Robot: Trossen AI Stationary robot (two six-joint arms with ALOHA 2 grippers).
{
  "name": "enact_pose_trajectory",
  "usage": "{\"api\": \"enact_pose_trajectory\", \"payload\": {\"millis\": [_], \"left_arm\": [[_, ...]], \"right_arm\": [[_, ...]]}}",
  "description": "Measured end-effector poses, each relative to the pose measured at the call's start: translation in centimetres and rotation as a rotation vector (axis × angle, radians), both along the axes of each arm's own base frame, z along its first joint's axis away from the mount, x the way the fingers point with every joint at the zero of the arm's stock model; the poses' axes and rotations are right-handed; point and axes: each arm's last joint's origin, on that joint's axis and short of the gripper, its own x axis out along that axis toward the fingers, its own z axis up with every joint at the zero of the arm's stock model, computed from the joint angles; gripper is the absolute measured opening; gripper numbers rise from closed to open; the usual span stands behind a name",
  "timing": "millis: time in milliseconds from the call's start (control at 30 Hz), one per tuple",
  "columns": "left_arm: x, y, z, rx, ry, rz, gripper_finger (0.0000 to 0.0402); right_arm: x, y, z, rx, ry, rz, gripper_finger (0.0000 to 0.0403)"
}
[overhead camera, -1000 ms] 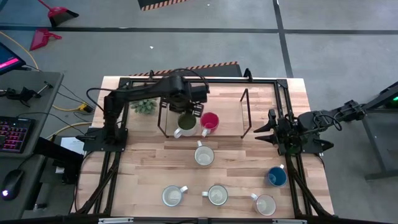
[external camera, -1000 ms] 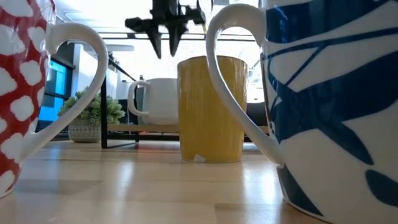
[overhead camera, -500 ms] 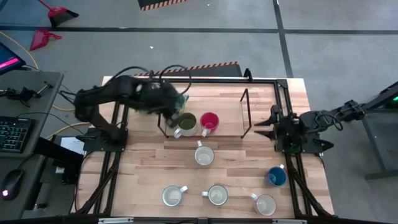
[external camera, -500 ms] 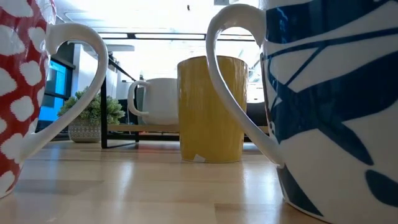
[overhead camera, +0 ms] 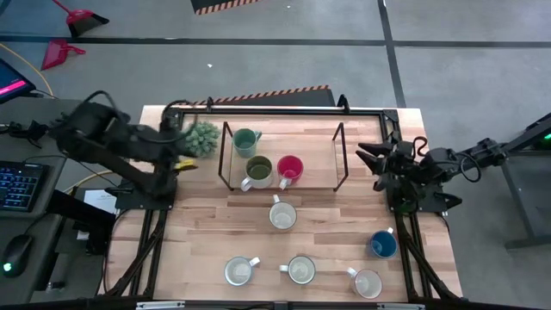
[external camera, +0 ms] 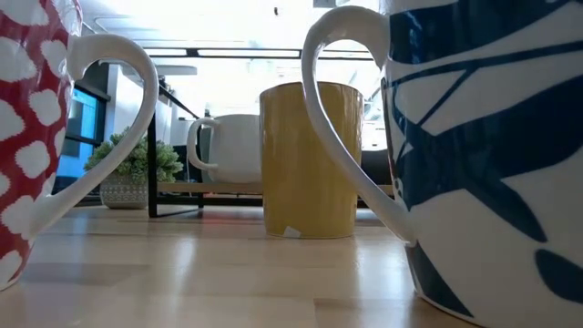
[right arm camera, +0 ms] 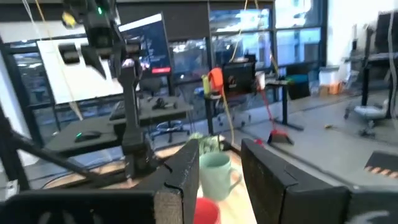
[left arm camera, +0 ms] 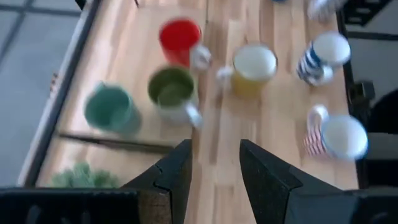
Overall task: Place coffee mugs
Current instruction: Adjust the mugs on the shelf
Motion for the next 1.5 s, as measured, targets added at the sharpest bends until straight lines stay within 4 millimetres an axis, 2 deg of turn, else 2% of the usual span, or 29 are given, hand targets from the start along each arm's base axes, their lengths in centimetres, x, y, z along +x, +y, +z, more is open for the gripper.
{"api": "enact_pose_trajectory", "payload": {"millis": [67, 167, 333, 467, 600, 767, 900, 1033, 1267, 1500], "left_arm": [[-1.4, 0.2, -1.7, 0.001, 0.037, -0.014, 0.0121], [-2.2, 0.1, -5.3, 0.023, 0.108, -0.005, 0.0121], [-1.8, -0.8, -12.2, 0.015, 0.126, -0.092, 0.0121], [-2.0, -1.5, -17.2, -0.114, 0.053, -0.145, 0.0121], [-1.9, -2.1, -21.0, -0.234, -0.033, -0.178, 0.0121], [-1.4, -2.9, -24.7, -0.285, -0.114, -0.214, 0.0121], [-1.1, -3.3, -26.3, -0.334, -0.163, -0.212, 0.0121], [-0.8, -3.7, -26.3, -0.364, -0.236, -0.231, 0.0121], [-0.6, -3.7, -26.0, -0.343, -0.287, -0.216, 0.0121], [-0.6, -3.7, -26.0, -0.334, -0.284, -0.209, 0.0121]], "right_arm": [[0.3, 0.1, 0.2, -0.024, -0.008, -0.023, 0.0103], [0.7, 0.1, 0.6, -0.028, -0.032, -0.092, 0.0103], [1.4, 0.1, 0.7, -0.002, -0.038, -0.196, 0.0103], [2.4, 0.4, 1.3, 0.021, -0.012, -0.231, 0.0103], [4.1, 1.0, 3.7, -0.018, 0.051, -0.249, 0.0103], [7.3, 0.6, 7.1, -0.036, 0.236, -0.282, 0.0103], [10.4, -1.3, 8.3, 0.052, 0.455, -0.299, 0.0103], [13.8, -4.0, 8.5, 0.126, 0.641, -0.319, 0.0103], [20.7, -8.9, 6.7, 0.228, 0.831, -0.215, 0.0103], [26.1, -11.8, 5.0, 0.305, 0.969, -0.165, 0.0087]]}}
